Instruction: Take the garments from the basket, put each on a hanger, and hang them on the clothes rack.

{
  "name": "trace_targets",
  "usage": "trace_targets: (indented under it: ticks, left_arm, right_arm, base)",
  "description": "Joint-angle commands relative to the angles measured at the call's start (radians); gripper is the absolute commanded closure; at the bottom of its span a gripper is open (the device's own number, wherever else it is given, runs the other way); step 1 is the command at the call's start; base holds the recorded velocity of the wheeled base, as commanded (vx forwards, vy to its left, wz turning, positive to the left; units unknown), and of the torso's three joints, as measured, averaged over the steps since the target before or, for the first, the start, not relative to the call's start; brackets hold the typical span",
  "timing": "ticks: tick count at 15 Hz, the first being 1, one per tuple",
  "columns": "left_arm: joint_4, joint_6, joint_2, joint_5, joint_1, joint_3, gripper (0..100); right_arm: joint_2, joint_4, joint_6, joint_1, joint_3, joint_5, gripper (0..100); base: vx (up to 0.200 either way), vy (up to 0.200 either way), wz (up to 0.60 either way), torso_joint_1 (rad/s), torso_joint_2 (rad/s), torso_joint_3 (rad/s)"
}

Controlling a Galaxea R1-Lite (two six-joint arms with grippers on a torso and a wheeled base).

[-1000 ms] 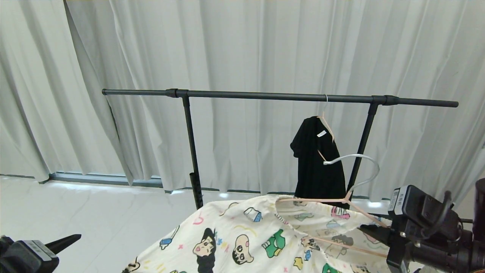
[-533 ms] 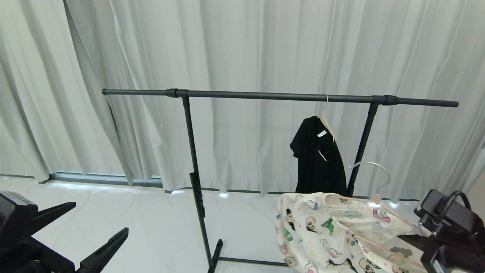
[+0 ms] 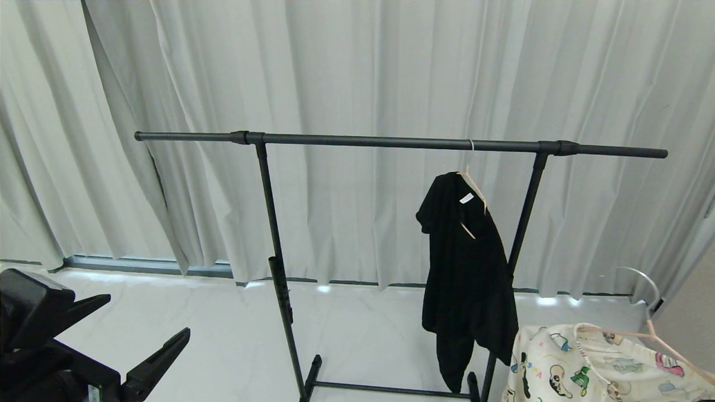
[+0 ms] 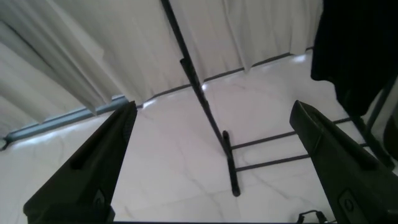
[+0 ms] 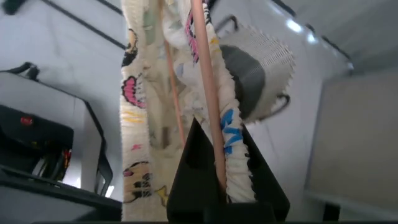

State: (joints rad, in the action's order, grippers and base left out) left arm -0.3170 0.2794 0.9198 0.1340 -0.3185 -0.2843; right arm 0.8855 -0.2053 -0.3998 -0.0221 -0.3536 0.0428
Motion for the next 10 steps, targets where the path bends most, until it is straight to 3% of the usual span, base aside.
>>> trace_targets:
  ticks: [1,2,5,10]
  left_arm:
    - [-0.001,0.000,0.011,-0.001,-0.001,-0.006,0]
    - [-0.001,0.000,0.010,-0.001,-0.001,-0.004,0]
    - [-0.002,0.001,0.002,0.001,-0.001,-0.004,0]
    - [-0.002,0.003,-0.009,0.002,-0.001,-0.006,0]
  right_arm:
    - [-0.059,-0.013,-0.001,-0.090,-0.004,-0.004,100]
    - [-0.051,-0.011,0.001,-0.094,-0.015,-0.004,100]
    - [0.006,0.001,0.022,-0.093,-0.059,0.000,100]
    - [0.159,0.109,0.271,0.082,-0.203,0.003,100]
  base:
    - [0.000,-0.200,0.00,0.007,0.00,0.002]
    - [0.000,-0.200,0.00,-0.002,0.01,0.002]
    - [0.000,0.000,0.00,0.000,0.00,0.000]
    - [0.000,0.000,0.00,0.000,0.00,0.000]
